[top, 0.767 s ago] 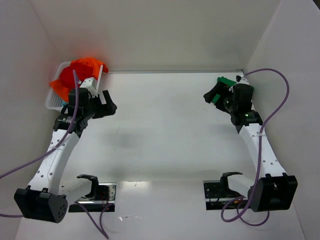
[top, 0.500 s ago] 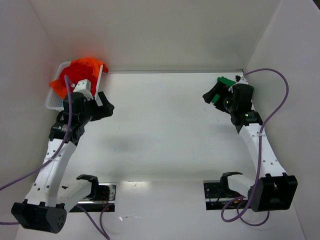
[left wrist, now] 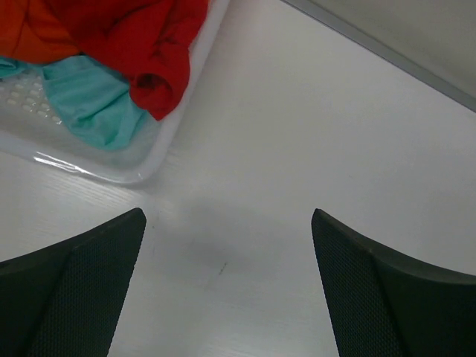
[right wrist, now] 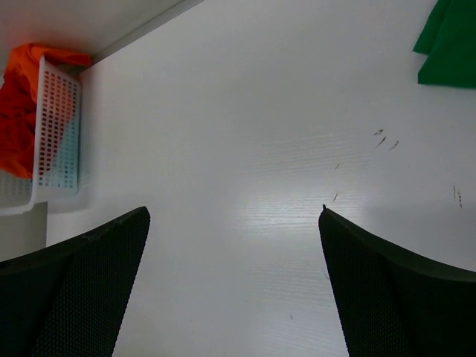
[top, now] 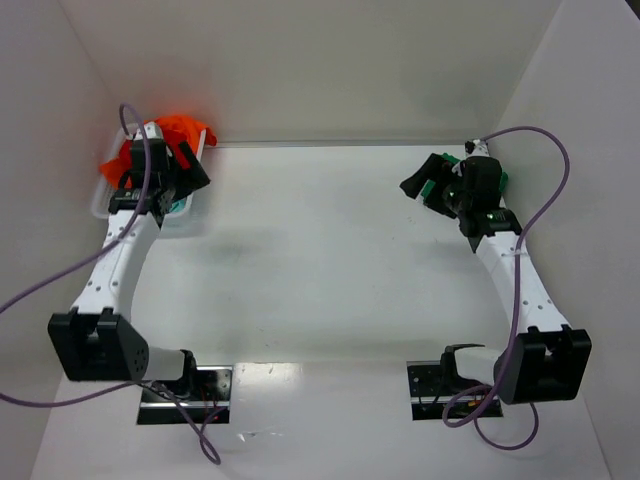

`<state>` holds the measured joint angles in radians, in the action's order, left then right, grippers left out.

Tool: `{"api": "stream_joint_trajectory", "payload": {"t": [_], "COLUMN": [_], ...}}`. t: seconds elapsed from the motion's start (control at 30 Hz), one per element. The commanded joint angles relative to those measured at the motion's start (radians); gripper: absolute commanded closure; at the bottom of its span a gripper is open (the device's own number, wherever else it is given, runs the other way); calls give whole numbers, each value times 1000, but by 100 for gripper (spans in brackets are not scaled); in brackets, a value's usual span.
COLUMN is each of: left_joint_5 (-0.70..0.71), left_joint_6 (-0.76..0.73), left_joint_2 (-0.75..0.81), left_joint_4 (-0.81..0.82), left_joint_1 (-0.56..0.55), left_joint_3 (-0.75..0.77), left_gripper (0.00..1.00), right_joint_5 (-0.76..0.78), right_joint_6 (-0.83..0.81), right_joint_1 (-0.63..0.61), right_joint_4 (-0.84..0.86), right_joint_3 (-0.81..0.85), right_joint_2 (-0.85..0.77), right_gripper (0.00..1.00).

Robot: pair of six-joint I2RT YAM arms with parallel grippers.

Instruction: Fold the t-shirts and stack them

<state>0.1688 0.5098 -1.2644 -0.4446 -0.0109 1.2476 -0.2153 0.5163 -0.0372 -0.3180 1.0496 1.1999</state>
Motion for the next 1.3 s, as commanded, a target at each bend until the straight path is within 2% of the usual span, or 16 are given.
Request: {"api": "stream_joint_trajectory", "payload": {"t": [0.0,0.2,0.37,0.63,0.8,1.03,1.13,1.2,1.23,1.27], "left_joint_5": [-40,93,211,379,356,333,333,315,293,281], "left_joint_6": [41,9,50,113,145,154,127,116,116,116], "left_joint_2": [-197,-455,-591,-725,-816,-928,-916,-915,-915,-905], "left_joint_4": [60,52,119,244,308,305,351,373,373,363], "left_joint_1": [95,143,192,224,233,243,243,243,243,243], "left_joint_3": [140,370,449,495,543,624,593,584,584,584], "left_gripper": [0,0,0,0,0,9,18,36,53,53], "right_joint_5": [-30,-18,-47,-47,-26,-6,-6,-6,-6,-15], "right_joint_6": [-15,-35,-35,-35,-35,-35,-35,-35,-35,-35], "right_joint_1": [-10,-10,-10,-10,-10,-10,-10,-10,-10,-10], "right_joint_4": [48,48,48,48,48,48,57,57,57,57], "right_joint_3": [105,139,204,262,271,262,262,273,283,283], "right_joint_2": [26,95,147,202,213,213,213,222,222,222], "right_gripper": [0,0,0,0,0,0,0,0,0,0]}}
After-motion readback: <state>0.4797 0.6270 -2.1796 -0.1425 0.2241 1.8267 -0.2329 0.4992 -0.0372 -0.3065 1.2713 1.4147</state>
